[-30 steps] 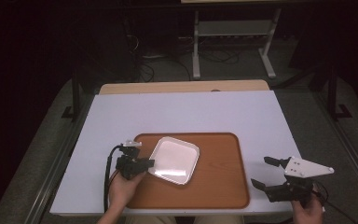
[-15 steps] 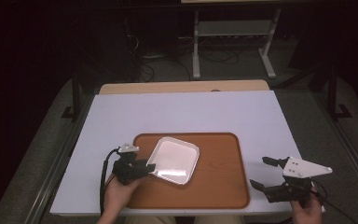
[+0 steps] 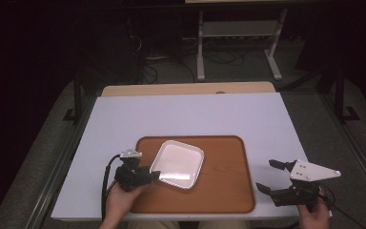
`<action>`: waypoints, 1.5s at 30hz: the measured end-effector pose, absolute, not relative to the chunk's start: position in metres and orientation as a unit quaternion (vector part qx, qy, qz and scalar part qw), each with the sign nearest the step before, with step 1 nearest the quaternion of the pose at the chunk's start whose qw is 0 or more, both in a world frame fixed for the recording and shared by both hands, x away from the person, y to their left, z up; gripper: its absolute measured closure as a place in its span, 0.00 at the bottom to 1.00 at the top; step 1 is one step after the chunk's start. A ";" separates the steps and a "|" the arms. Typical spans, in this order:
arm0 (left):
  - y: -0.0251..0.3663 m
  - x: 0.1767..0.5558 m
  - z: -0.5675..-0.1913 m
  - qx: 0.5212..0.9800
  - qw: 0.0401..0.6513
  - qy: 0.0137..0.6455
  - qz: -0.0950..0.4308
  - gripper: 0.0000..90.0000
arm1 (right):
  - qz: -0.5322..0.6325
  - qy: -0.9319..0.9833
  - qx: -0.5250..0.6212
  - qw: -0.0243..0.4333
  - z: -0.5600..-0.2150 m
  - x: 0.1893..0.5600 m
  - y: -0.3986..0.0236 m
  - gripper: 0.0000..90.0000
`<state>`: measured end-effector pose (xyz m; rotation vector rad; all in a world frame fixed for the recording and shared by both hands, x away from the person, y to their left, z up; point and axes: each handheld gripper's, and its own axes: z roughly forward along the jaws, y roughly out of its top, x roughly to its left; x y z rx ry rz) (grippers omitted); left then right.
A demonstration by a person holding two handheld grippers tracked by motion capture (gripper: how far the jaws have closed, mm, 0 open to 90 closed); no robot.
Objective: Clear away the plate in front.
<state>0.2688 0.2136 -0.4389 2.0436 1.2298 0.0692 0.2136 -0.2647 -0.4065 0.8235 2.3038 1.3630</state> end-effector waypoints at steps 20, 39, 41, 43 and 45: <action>0.204 0.261 -0.437 0.795 0.374 0.478 -0.009 0.55 | 0.482 0.808 0.294 0.169 -0.407 0.214 -0.266 0.14; 0.192 0.254 -0.436 0.809 0.368 0.457 -0.022 0.54 | 0.482 0.809 0.291 0.170 -0.407 0.213 -0.267 0.14; 0.190 0.253 -0.436 0.812 0.367 0.453 -0.024 0.55 | 0.482 0.809 0.291 0.170 -0.407 0.213 -0.266 0.14; 0.189 0.252 -0.435 0.814 0.365 0.451 -0.023 0.55 | 0.482 0.809 0.291 0.170 -0.406 0.213 -0.267 0.14; 0.187 0.251 -0.435 0.815 0.365 0.450 -0.021 0.55 | 0.483 0.809 0.291 0.170 -0.406 0.213 -0.267 0.14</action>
